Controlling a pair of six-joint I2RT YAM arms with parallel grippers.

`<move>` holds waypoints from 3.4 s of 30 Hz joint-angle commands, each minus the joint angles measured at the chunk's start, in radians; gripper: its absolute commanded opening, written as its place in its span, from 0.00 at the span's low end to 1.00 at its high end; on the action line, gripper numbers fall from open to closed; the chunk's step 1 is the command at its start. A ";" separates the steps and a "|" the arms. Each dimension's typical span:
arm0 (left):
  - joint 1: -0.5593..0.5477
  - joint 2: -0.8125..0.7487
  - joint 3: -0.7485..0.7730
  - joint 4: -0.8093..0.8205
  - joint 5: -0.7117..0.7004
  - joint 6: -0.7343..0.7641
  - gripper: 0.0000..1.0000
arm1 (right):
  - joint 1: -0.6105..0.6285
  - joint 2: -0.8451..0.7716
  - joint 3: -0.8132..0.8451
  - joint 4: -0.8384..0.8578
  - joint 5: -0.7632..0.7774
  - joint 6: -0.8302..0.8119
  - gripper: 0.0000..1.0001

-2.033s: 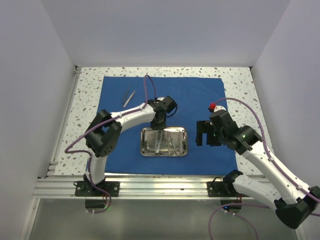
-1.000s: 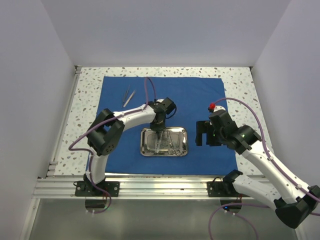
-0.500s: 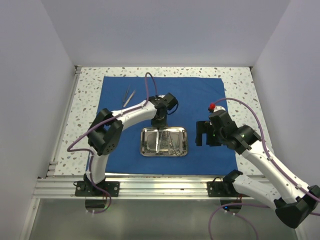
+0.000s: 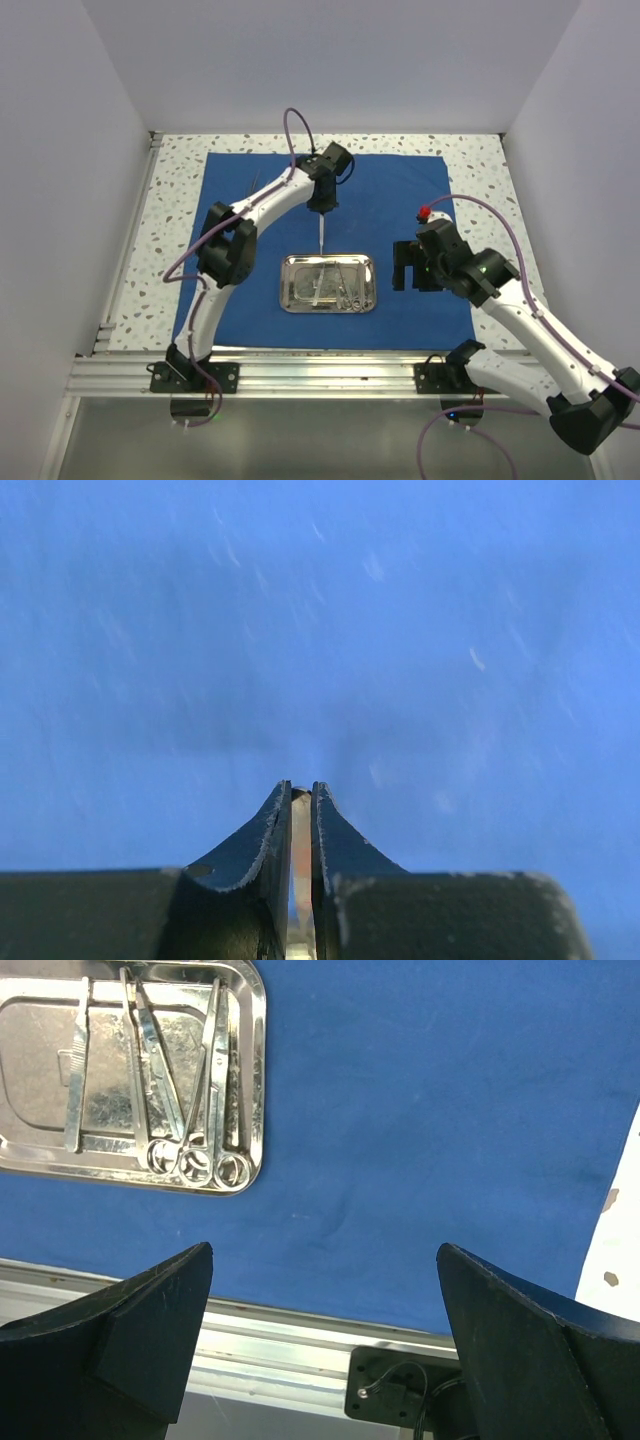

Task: Open and lay out the surgical kit
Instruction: Pick up the medical item from the container, then place the medical item in the surgical kit, then pick up the medical item from the container.

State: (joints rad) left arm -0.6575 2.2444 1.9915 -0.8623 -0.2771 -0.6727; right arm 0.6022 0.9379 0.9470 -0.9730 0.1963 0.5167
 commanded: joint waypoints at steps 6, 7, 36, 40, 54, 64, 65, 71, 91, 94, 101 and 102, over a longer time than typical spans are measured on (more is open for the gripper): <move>0.102 0.215 0.331 0.080 -0.060 0.130 0.00 | 0.002 0.021 0.009 -0.001 0.049 0.020 0.98; 0.108 0.210 0.316 0.113 -0.059 0.136 0.02 | 0.002 0.024 0.009 -0.003 0.052 0.022 0.98; -0.178 -0.462 -0.699 0.184 0.125 -0.088 0.60 | 0.001 0.039 0.016 0.031 -0.054 0.013 0.98; -0.252 -0.457 -0.723 0.152 0.153 -0.133 0.59 | 0.002 0.013 0.004 0.013 -0.070 -0.004 0.98; -0.338 -0.420 -0.810 0.092 0.086 -0.347 0.52 | 0.002 -0.019 0.004 0.008 -0.135 -0.041 0.98; -0.338 -0.436 -0.784 0.049 -0.007 -0.370 0.50 | 0.002 -0.005 -0.002 0.020 -0.144 -0.053 0.98; -0.337 -0.433 -0.781 0.048 -0.011 -0.366 0.50 | 0.001 -0.004 -0.002 0.020 -0.143 -0.053 0.99; -0.333 -0.356 -0.777 0.094 0.033 -0.311 0.46 | 0.001 0.002 -0.002 0.019 -0.136 -0.053 0.98; -0.314 -0.321 -0.688 0.047 0.092 -0.239 0.00 | 0.001 0.009 -0.001 0.013 -0.110 -0.046 0.98; -0.303 -0.327 -0.602 0.000 0.070 -0.214 0.00 | 0.001 0.010 0.001 0.011 -0.101 -0.043 0.98; -0.258 -0.301 -0.461 -0.052 0.061 -0.145 0.00 | 0.001 0.021 0.001 0.011 -0.077 -0.027 0.98; -0.251 -0.296 -0.455 -0.055 0.058 -0.142 0.00 | 0.001 0.025 0.001 0.011 -0.072 -0.024 0.98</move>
State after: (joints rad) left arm -0.9295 1.9335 1.4853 -0.8688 -0.1883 -0.8635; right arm 0.6022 0.9565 0.9398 -0.9649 0.0956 0.4870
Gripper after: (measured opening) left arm 0.036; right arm 0.985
